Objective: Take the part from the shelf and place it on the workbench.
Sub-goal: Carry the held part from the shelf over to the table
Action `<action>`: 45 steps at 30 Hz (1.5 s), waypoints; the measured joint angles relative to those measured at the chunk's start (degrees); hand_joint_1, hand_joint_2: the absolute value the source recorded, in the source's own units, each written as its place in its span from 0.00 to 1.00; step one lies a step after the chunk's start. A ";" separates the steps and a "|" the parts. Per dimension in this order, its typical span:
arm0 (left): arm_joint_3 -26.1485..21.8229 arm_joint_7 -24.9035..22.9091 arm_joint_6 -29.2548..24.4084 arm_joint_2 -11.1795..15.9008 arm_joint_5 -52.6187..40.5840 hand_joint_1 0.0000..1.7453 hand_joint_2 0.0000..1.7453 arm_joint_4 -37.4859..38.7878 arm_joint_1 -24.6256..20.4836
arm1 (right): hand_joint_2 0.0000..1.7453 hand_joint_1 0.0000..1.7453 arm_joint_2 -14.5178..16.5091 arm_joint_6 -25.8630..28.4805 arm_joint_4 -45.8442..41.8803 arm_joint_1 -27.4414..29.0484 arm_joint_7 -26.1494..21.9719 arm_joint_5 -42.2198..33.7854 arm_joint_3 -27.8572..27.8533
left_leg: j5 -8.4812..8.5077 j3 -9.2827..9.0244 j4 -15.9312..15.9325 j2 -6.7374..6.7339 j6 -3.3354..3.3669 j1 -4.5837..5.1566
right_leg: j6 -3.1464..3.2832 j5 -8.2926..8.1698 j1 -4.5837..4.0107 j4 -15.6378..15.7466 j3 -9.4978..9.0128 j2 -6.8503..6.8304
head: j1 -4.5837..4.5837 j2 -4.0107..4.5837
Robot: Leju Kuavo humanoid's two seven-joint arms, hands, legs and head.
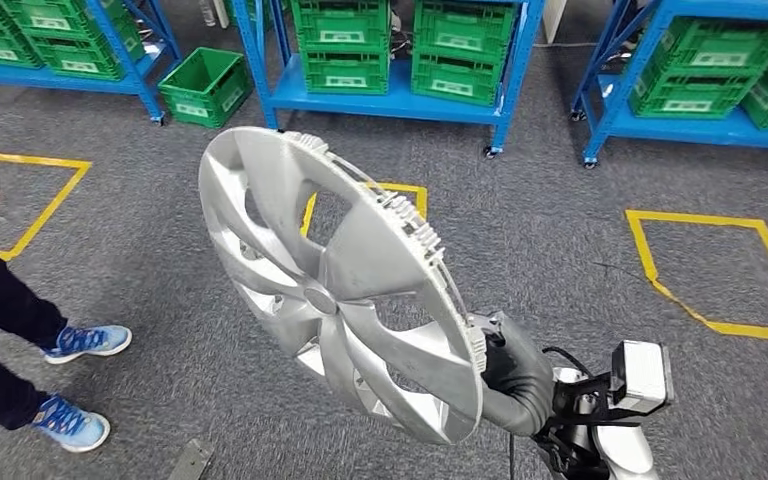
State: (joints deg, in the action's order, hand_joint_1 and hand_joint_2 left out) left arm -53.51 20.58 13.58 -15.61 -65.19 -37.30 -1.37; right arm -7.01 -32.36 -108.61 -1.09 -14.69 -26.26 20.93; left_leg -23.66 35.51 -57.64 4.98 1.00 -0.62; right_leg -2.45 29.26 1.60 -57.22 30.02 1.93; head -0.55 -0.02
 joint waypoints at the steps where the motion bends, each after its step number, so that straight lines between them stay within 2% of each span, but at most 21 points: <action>1: 0.14 -0.02 0.00 0.12 -0.02 0.00 1.00 0.01 0.13 | 1.00 1.00 -0.05 0.03 -0.14 0.13 -0.23 0.08 -0.04 | 0.19 0.25 -0.02 0.19 -0.30 -0.14 | 0.43 -0.20 0.05 -0.17 0.14 -0.36 | -0.03 0.00; 4: 0.36 -0.05 -0.08 0.46 0.16 0.00 1.00 -0.01 0.36 | 1.00 1.00 -0.09 0.09 -0.47 0.31 -0.51 0.23 -0.01 | -2.05 1.95 -3.40 -2.15 -1.09 -0.32 | 1.54 -0.82 0.26 -0.13 0.35 -1.62 | -0.21 0.00; 7: 0.82 -0.04 -0.14 0.71 0.46 0.00 1.00 -0.03 0.30 | 1.00 1.00 -0.15 0.21 -0.56 0.50 -0.58 0.49 -0.01 | -7.74 6.51 -14.32 -4.52 -1.56 -0.41 | 1.99 -1.01 -0.37 -0.17 0.81 -3.23 | -0.38 0.00; 9: 1.10 -0.04 -0.16 0.86 0.49 0.00 1.00 -0.02 0.36 | 1.00 1.00 -0.16 0.31 -0.56 0.59 -0.60 0.62 0.01 | -8.17 6.98 -16.68 -4.75 -1.36 -0.39 | 2.08 -1.05 -0.78 -0.18 0.97 -4.47 | -0.38 0.00; 11: 1.26 -0.08 -0.32 1.13 0.50 0.00 1.00 -0.02 0.41 | 1.00 1.00 -0.16 0.34 -0.62 0.63 -0.64 0.69 0.04 | -5.23 2.81 -10.12 -5.93 -0.31 -0.01 | 2.09 -1.03 -1.18 -0.16 0.87 -5.65 | -0.38 0.00; 13: 1.35 -0.20 -0.58 1.50 0.50 0.00 1.00 -0.07 0.38 | 1.00 1.00 -0.21 0.33 -0.76 0.65 -0.67 0.71 0.10 | -3.28 -1.33 -2.85 -8.76 1.15 0.90 | 2.07 -1.00 -1.57 -0.12 0.82 -6.78 | -0.31 0.00; 15: 1.39 -0.29 -0.83 1.72 0.50 0.00 1.00 -0.10 0.44 | 1.00 1.00 -0.32 0.32 -0.83 0.72 -0.69 0.74 0.18 | -3.14 -2.15 -0.71 -9.79 1.98 1.66 | 1.98 -1.02 -1.73 -0.03 0.86 -7.99 | -0.33 0.00; 17: 1.39 -0.31 -0.98 1.78 0.49 0.00 1.00 -0.09 0.65 | 1.00 1.00 -0.44 0.32 -0.97 0.74 -0.72 0.76 0.25 | -2.45 -2.28 0.18 -8.41 2.26 1.59 | 1.73 -0.91 -1.78 0.08 0.75 -8.86 | -0.40 0.00; 19: 1.40 -0.32 -1.02 1.71 0.48 0.00 1.00 -0.05 0.75 | 1.00 1.00 -0.60 0.32 -1.19 0.71 -0.79 0.72 0.31 | -1.44 -2.75 1.53 -6.95 2.57 1.07 | 1.60 0.43 -1.70 -2.04 1.67 -6.68 | -0.26 0.00; 21: 1.48 -0.32 -1.01 1.48 0.47 0.00 1.00 0.01 0.70 | 1.00 1.00 -0.83 0.32 -1.26 0.81 -0.87 0.69 0.35 | -0.79 -2.68 2.10 -5.33 2.78 0.78 | 1.72 3.39 -1.35 -8.70 4.83 -3.30 | -0.08 0.00; 24: 1.54 -0.32 -0.95 1.19 0.49 0.00 1.00 0.14 0.79 | 1.00 1.00 -1.05 0.32 -1.24 0.97 -0.88 0.68 0.44 | -0.51 -2.15 1.86 -2.71 2.58 0.66 | 0.83 5.23 -0.76 -15.67 8.25 -2.17 | -0.04 0.00; 27: 1.53 -0.32 -0.88 1.07 0.55 0.00 1.00 0.19 0.84 | 1.00 1.00 -1.10 0.32 -1.25 0.94 -0.73 0.68 0.49 | -0.75 -1.72 0.80 -0.20 1.92 0.34 | -1.17 0.95 0.15 -6.10 3.54 -0.59 | -0.02 0.00; 28: 1.53 -0.32 -0.87 1.04 0.56 0.00 1.00 0.19 0.84 | 1.00 1.00 -1.11 0.34 -1.29 0.96 -0.66 0.72 0.51 | -0.91 -1.36 0.22 0.49 1.54 0.34 | -1.24 -0.08 0.35 -3.01 2.16 0.33 | 0.00 0.00; 30: 1.51 -0.31 -0.87 1.01 0.61 0.00 1.00 0.19 0.97 | 1.00 1.00 -1.12 0.42 -1.40 0.97 -0.53 0.83 0.56 | -0.91 -0.47 -0.44 1.49 0.74 0.34 | -0.40 -0.53 0.22 -1.14 1.44 1.36 | 0.00 0.00; 32: 1.51 -0.30 -0.90 0.99 0.66 0.00 1.00 0.19 1.30 | 1.00 1.00 -1.08 0.48 -1.53 0.94 -0.48 0.90 0.61 | -0.73 0.16 -0.63 1.77 0.11 0.15 | 0.55 -0.89 0.08 -1.13 1.56 0.44 | 0.00 0.00; 34: 1.50 -0.30 -0.93 0.99 0.69 0.00 1.00 0.19 1.48 | 1.00 1.00 -1.02 0.51 -1.65 0.95 -0.47 0.90 0.61 | -2.01 1.24 -2.67 -0.57 -0.48 0.11 | 1.29 -1.09 0.26 -1.01 1.57 -0.63 | -0.19 0.00; 36: 1.52 -0.30 -0.95 0.95 0.73 0.00 1.00 0.19 1.40 | 1.00 1.00 -1.02 0.54 -1.75 1.00 -0.46 0.89 0.60 | -5.43 4.18 -8.92 -3.66 -1.03 0.02 | 1.89 -1.05 0.13 -0.96 1.58 -1.91 | -0.39 0.00; 39: 1.55 -0.30 -0.93 0.82 0.74 0.00 1.00 0.22 1.39 | 1.00 1.00 -1.01 0.56 -1.79 1.00 -0.46 0.90 0.61 | -8.30 8.12 -17.28 -4.79 -1.34 -0.30 | 2.19 -0.93 -0.30 -0.97 1.65 -4.05 | -0.41 0.00; 41: 1.54 -0.30 -0.80 0.79 0.74 0.00 1.00 0.21 1.41 | 1.00 1.00 -1.01 0.56 -1.86 1.00 -0.43 0.92 0.62 | -5.62 5.65 -12.88 -5.43 -0.86 -0.23 | 2.25 -0.85 -0.54 -0.97 1.58 -5.34 | -0.41 0.00; 43: 1.55 -0.30 -0.63 0.81 0.72 0.00 1.00 0.08 1.32 | 1.00 1.00 -1.01 0.56 -2.08 1.01 -0.37 0.97 0.61 | -2.83 1.28 -4.85 -8.20 0.25 0.39 | 2.13 -0.71 -0.92 -0.96 1.47 -6.45 | -0.37 0.00; 45: 1.57 -0.31 -0.55 0.83 0.70 0.00 1.00 -0.08 1.22 | 1.00 1.00 -1.00 0.57 -2.26 1.12 -0.31 1.07 0.57 | -2.17 -0.50 -1.25 -9.98 1.08 1.15 | 1.81 -0.57 -1.12 -0.89 1.42 -7.52 | -0.35 0.00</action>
State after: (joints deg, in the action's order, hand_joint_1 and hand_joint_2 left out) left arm -51.93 20.28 13.03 -14.78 -64.49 -37.37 -0.15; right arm -8.01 -31.79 -110.87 0.03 -14.99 -25.19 21.50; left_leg -25.83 35.00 -58.89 -5.00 2.08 0.53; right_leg -0.64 28.69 0.48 -58.11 31.44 -5.59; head -0.90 -0.02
